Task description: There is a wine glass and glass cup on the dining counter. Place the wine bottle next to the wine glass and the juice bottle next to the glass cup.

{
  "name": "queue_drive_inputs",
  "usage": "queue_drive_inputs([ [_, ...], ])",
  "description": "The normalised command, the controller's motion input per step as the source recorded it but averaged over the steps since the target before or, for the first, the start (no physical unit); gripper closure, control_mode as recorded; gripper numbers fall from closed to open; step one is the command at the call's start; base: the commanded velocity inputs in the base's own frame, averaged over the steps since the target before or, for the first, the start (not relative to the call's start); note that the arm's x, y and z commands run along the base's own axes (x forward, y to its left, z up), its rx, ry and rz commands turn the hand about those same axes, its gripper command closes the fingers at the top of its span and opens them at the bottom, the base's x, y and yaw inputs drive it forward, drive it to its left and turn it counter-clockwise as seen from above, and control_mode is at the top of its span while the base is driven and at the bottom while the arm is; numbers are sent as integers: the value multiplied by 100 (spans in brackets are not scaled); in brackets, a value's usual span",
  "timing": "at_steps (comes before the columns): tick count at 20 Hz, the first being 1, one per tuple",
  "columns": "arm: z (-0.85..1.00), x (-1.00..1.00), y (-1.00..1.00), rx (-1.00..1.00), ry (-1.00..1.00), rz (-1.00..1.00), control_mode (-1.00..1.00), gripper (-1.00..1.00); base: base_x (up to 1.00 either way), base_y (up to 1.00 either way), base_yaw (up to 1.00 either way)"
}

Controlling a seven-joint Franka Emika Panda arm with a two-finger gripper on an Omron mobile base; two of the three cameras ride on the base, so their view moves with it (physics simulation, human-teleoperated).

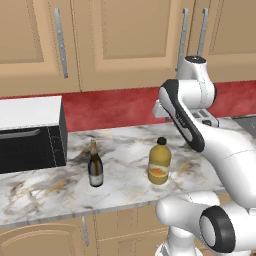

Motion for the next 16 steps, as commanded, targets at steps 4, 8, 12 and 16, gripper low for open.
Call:
queue_drive_inputs([
  [4,0,-2,3,0,0,0,-100,-100,0,0,0],
  [8,-5,0,15,0,0,-5,-100,-100,0,0,0],
  [12,-7,0,19,0,0,-3,-100,-100,0,0,0],
  [16,-11,5,15,0,0,-1,-100,-100,0,0,0],
])
